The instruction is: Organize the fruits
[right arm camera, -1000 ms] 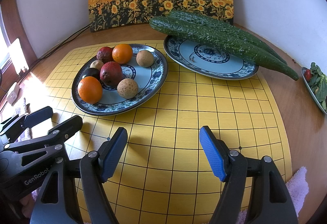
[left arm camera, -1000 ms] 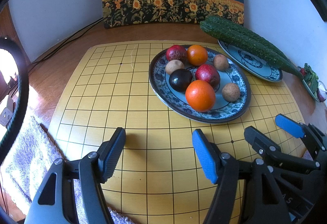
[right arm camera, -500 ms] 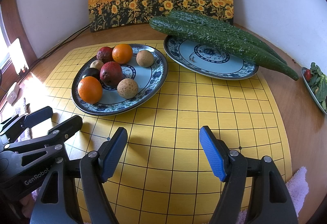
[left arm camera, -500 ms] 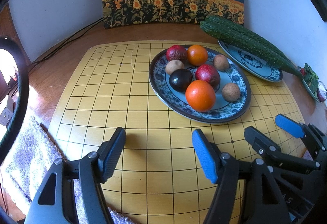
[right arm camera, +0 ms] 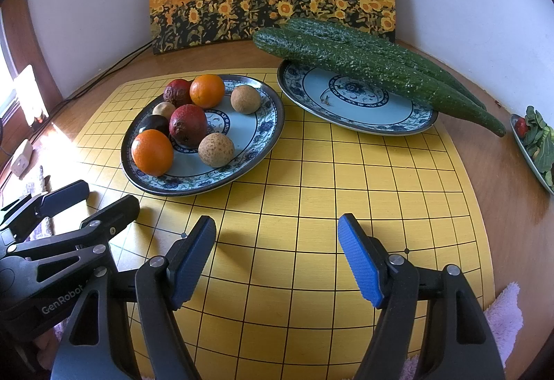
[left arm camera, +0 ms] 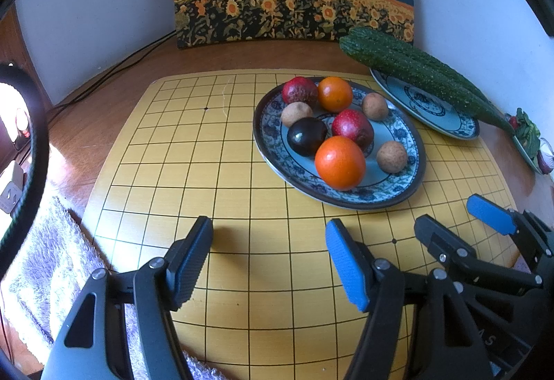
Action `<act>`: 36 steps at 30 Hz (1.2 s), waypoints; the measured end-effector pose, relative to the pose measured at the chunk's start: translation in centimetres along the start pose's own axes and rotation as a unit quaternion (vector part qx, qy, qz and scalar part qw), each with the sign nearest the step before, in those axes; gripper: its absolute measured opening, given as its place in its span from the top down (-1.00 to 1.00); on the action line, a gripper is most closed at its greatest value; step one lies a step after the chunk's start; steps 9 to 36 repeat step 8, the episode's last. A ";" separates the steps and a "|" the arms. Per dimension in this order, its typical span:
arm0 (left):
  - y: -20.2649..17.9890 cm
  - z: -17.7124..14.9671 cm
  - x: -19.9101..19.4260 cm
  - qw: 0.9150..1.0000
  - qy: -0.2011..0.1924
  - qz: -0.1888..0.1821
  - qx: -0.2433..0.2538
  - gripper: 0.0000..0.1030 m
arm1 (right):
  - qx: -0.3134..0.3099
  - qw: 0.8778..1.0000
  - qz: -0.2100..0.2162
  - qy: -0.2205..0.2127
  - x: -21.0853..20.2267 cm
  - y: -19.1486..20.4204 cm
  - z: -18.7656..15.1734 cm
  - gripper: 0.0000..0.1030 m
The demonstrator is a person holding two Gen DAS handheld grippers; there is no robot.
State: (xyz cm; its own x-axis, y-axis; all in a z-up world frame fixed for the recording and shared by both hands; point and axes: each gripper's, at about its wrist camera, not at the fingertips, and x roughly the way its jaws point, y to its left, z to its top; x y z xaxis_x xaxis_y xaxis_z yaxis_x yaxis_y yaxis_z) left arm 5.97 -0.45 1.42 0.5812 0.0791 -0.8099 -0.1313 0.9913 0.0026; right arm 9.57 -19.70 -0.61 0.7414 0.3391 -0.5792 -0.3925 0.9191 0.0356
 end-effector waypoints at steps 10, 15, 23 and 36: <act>0.4 0.2 -0.1 1.000 -0.001 0.002 -0.002 -0.41 | 0.000 1.000 0.000 0.000 0.0 -0.1 0.0 -0.46; 0.4 0.2 -0.1 1.000 -0.001 0.002 -0.002 -0.41 | 0.000 1.000 0.000 0.000 0.0 -0.1 0.0 -0.46; 0.4 0.2 -0.1 1.000 -0.001 0.002 -0.002 -0.41 | 0.000 1.000 0.000 0.000 0.0 -0.1 0.0 -0.46; 0.4 0.2 -0.1 1.000 -0.001 0.002 -0.002 -0.41 | 0.000 1.000 0.000 0.000 0.0 -0.1 0.0 -0.46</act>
